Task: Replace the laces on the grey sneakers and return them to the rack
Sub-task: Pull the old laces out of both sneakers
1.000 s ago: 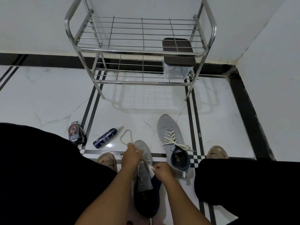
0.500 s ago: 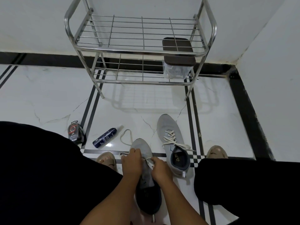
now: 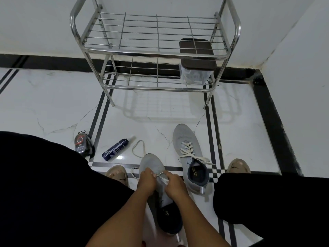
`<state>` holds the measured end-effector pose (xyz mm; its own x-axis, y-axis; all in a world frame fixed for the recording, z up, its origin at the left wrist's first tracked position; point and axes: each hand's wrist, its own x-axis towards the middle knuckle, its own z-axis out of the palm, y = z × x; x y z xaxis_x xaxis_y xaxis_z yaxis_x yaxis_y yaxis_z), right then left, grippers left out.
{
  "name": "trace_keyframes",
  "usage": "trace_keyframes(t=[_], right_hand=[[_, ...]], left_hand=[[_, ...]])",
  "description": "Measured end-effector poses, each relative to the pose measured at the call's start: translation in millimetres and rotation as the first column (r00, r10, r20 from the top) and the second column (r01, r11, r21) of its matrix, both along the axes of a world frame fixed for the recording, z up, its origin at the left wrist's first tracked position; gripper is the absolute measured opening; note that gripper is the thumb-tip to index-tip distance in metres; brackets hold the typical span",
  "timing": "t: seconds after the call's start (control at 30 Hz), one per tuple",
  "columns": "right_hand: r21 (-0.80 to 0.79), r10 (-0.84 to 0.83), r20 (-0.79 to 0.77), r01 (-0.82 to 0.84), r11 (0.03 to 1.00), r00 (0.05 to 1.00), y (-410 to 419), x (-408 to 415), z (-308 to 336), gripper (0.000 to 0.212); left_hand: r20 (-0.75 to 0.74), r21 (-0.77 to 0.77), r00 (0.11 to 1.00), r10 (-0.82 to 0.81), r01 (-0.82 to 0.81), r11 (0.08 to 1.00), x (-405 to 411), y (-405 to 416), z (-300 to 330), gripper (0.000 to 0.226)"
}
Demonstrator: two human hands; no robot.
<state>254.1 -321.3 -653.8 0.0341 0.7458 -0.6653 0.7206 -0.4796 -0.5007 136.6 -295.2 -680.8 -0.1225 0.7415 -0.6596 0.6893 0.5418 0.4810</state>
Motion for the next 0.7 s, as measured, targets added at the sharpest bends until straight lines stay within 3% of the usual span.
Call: trace_keyframes(t=[0.23, 0.43, 0.7], right_hand=[[0.054, -0.157, -0.078, 0.162, 0.985, 0.984, 22, 5, 7, 0.02], [0.098, -0.005, 0.077, -0.003, 0.995, 0.997, 27, -1, 0, 0.016], [0.149, 0.16, 0.206, -0.193, 0.97, 0.965, 28, -6, -5, 0.015]], left_hand=[[-0.07, 0.053, 0.997, -0.039, 0.042, 0.998, -2, -2, 7, 0.005], [-0.216, 0.095, 0.975, -0.059, 0.081, 0.992, -4, -7, 9, 0.009], [-0.268, 0.104, 0.96, -0.085, 0.117, 0.988, 0, -6, 6, 0.008]])
